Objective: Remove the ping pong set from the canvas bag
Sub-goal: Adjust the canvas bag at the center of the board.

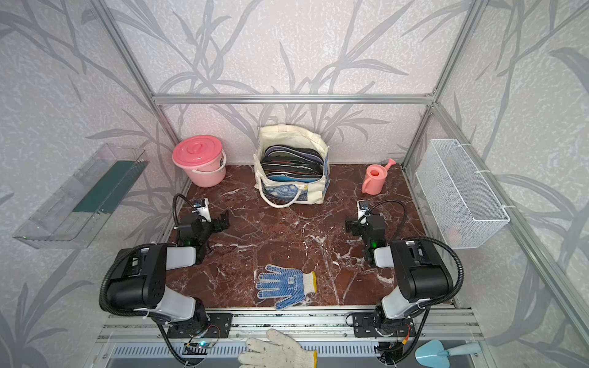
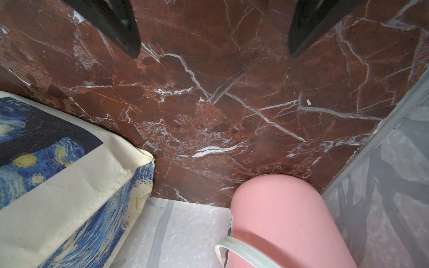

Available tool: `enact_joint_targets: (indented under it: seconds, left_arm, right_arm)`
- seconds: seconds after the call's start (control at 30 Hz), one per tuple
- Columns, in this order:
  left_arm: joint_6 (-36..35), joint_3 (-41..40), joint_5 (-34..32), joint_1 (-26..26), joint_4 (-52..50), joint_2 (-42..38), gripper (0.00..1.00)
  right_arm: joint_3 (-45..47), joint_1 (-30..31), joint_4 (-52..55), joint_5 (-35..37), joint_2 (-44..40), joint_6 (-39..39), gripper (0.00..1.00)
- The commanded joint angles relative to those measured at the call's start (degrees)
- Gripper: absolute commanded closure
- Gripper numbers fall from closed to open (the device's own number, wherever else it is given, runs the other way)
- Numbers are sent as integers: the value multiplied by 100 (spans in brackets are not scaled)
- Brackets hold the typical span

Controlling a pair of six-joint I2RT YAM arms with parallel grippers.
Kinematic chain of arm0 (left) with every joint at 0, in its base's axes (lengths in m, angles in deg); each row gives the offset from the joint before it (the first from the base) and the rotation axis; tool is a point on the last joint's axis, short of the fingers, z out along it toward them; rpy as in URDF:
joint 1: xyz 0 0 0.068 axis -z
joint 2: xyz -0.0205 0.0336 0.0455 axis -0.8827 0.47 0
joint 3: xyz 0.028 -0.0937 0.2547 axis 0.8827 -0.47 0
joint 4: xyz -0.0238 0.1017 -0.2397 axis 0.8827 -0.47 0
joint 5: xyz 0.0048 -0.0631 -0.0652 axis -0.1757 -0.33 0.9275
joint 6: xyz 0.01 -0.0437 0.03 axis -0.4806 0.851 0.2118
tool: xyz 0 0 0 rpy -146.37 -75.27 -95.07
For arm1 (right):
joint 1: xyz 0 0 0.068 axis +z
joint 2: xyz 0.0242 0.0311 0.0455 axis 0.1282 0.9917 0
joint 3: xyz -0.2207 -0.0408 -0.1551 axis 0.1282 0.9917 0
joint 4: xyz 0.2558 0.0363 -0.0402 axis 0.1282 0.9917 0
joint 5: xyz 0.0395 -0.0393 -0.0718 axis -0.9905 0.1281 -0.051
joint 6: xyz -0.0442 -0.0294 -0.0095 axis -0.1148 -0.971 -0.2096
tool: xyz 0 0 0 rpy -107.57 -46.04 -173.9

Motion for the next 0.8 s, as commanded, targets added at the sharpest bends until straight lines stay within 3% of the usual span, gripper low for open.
enact_joint_targets:
  seconds: [0.0, 0.77]
  left_arm:
    - [-118, -53, 46, -19, 131, 7, 1]
    - [-172, 75, -375, 162, -131, 8, 1]
  right_arm:
    - [-107, -47, -6, -157, -34, 38, 1]
    - [-85, -47, -45, -180, -43, 35, 1]
